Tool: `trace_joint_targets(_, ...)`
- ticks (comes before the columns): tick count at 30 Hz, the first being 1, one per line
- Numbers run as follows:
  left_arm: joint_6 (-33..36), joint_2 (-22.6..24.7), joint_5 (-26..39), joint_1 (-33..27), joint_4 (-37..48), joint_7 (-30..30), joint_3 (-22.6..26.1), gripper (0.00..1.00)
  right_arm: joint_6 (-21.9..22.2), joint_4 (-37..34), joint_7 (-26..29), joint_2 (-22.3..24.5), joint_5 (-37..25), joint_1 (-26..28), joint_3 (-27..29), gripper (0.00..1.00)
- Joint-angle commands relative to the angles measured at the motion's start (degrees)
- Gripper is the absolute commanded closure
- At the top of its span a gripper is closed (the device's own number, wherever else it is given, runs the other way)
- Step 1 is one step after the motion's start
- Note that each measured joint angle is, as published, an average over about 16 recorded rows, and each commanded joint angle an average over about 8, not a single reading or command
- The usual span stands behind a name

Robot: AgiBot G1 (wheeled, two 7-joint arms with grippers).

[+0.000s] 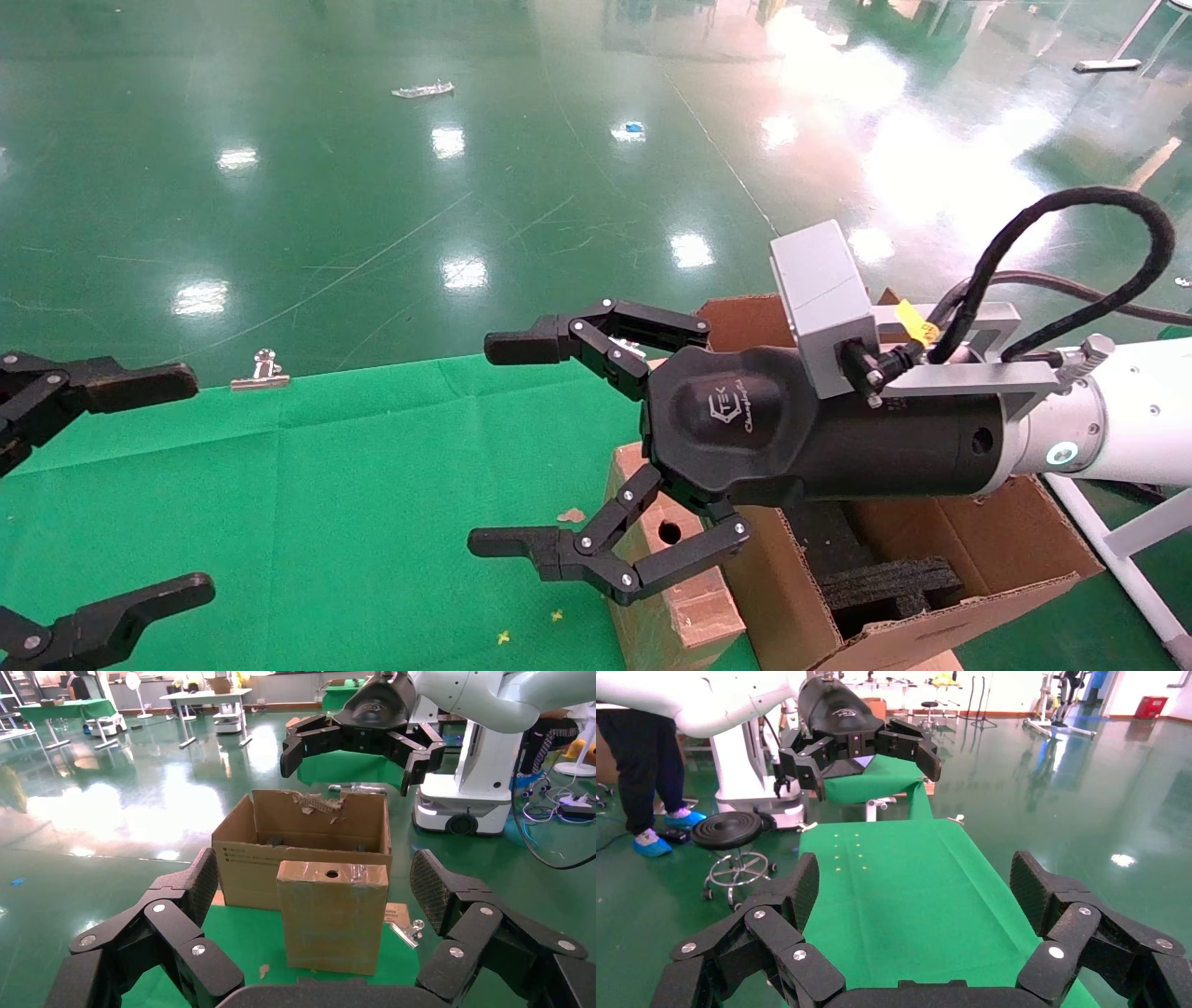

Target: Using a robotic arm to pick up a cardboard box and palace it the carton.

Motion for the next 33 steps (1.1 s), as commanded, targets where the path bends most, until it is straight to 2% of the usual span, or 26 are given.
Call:
trace_joint_targets(1, 0.0, 0.0, 0.0, 0.0, 0.0, 0.0, 0.0, 0.0, 0.0, 0.0, 0.0, 0.0, 0.0, 0.0, 0.0, 0.0)
trace_joint_targets(14, -0.01, 0.0, -0.01, -0.01, 0.01, 0.0, 0.01, 0.0, -0.04, 0.07, 0.0, -0.03, -0.12, 0.02, -0.08, 0.0)
trace_joint_targets(19, 0.01, 0.0, -0.01, -0.02, 0.03, 0.02, 0.02, 0.0, -0.03, 1.43, 0.31, -0.16, -2.77, 1.16, -1.24, 0.0)
trace_joint_targets(25, 0.01, 0.0, -0.02, -0.04, 0.05, 0.04, 0.05, 0.0, -1.06, 3.9, 3.35, -2.36, -13.9, 7.98, -6.99, 0.0)
trace_joint_targets(33, 0.0, -0.01, -0.04, -0.05, 0.06, 0.06, 0.09, 0.0, -4.09, 4.25, 10.14, -9.28, -32.81, 20.86, -21.22, 0.0)
